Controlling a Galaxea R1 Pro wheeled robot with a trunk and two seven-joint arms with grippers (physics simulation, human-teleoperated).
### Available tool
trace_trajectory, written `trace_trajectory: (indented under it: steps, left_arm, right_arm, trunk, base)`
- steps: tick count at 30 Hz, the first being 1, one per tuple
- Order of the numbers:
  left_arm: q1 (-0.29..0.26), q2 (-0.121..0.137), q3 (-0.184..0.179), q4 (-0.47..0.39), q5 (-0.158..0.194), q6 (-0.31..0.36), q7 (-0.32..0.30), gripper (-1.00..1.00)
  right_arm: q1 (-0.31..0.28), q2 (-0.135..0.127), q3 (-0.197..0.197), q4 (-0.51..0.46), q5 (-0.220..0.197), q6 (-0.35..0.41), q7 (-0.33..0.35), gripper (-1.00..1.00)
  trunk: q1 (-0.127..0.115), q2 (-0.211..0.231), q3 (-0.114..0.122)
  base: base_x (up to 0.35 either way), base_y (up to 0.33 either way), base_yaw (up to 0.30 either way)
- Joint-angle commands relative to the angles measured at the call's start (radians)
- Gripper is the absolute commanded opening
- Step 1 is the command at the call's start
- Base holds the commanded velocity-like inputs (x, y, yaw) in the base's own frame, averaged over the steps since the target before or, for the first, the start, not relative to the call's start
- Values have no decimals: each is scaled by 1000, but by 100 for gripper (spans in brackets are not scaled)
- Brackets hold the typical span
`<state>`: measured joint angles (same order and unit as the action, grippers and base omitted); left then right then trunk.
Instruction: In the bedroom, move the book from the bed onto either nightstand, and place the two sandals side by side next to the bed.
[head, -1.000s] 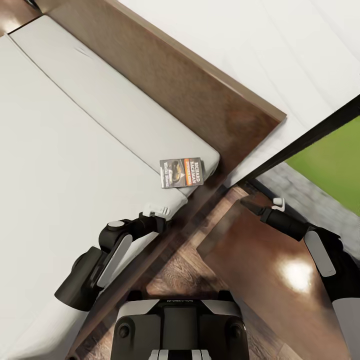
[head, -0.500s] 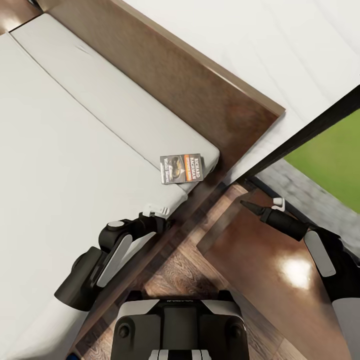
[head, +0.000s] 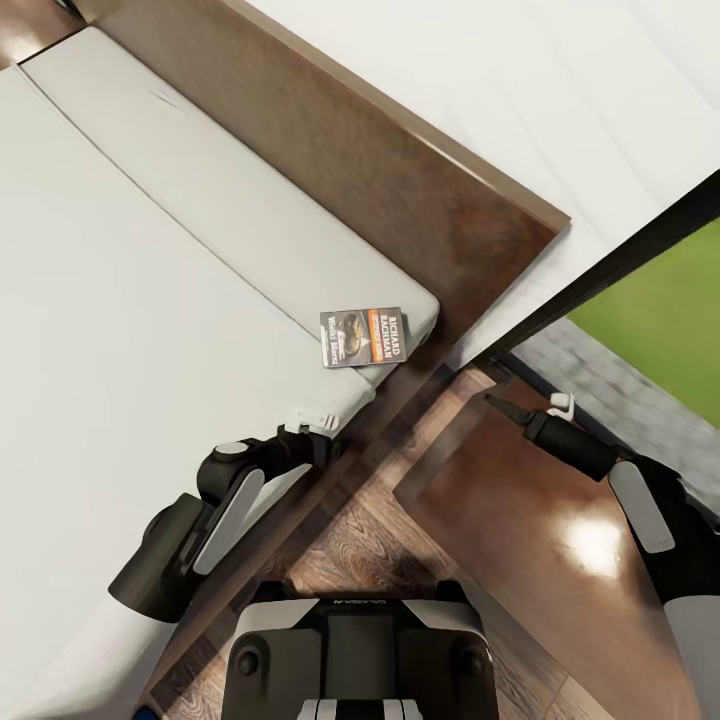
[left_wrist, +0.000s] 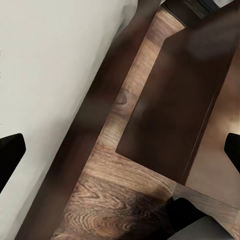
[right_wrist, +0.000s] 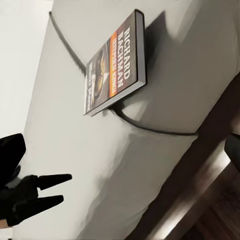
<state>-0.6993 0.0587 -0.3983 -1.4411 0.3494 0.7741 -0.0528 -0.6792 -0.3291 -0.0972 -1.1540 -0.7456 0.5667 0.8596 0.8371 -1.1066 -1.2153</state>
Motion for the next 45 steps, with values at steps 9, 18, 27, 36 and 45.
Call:
trace_trajectory:
  steps: [9,18,27,36,45]
  left_arm:
    - [-1,2,-1,-1,-4,4,-4,100]
    - [0,1,-1,-1,-4,4,-4,100]
    - [-1,1,-1,-1,-4,4,-4,100]
    - [-1,2,-1,-1,-4,4,-4,100]
    - [0,3,-1,-1,-4,4,-4,100]
  right_arm:
    - [0,-1,-1,0,-13,3,4,100]
    - [0,-1,-21,-4,-15,4,7,100]
    - [0,-1,-84,-5,-17,10,10,100]
    - [0,-1,-88,-4,-17,10,10,100]
    - [0,-1,-103,-4,-18,11,10,100]
  trunk:
    - [0,0,0]
    - [0,0,-2]
    - [0,0,-7]
    - [0,0,-9]
    - [0,0,-11]
  base:
    - [0,0,0]
    - [0,0,105]
    - [0,0,154]
    - [0,0,39]
    - [0,0,45]
